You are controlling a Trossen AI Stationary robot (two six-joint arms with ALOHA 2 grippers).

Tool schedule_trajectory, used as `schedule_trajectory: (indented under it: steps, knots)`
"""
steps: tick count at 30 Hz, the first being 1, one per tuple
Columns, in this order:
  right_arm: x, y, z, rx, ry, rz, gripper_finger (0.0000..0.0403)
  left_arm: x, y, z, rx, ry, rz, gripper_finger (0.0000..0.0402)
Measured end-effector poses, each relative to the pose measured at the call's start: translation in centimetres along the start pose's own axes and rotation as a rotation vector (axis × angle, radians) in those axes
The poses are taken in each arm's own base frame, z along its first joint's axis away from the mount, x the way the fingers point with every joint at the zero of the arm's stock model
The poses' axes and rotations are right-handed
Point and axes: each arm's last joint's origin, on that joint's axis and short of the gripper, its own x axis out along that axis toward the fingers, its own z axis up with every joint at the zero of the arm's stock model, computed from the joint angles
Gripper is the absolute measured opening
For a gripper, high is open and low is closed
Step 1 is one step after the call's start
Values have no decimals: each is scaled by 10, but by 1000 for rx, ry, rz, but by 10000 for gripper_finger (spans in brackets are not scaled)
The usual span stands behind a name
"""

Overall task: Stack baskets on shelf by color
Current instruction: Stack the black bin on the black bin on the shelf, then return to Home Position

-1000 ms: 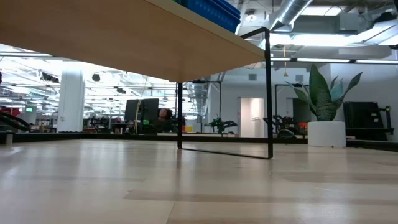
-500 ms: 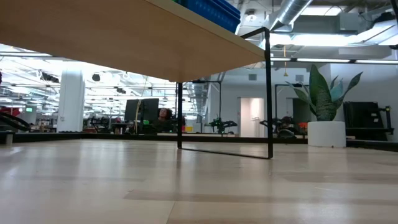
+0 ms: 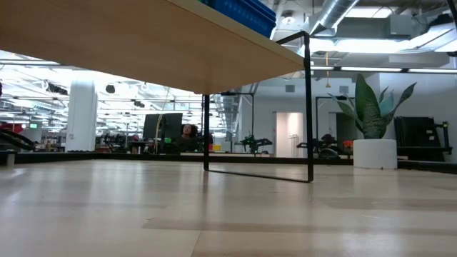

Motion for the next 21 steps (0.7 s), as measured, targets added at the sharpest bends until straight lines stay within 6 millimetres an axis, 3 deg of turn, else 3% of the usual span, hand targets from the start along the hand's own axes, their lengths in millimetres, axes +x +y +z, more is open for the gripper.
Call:
schedule_trajectory:
  steps: [16, 21]
  knots:
    - [-4, -2, 0, 6, 36, -54, 149, 0, 1, -1, 6, 11, 12, 220]
    - [-45, -26, 29, 172, -10, -279, 148, 2, 2, -3, 0, 46, 30, 220]
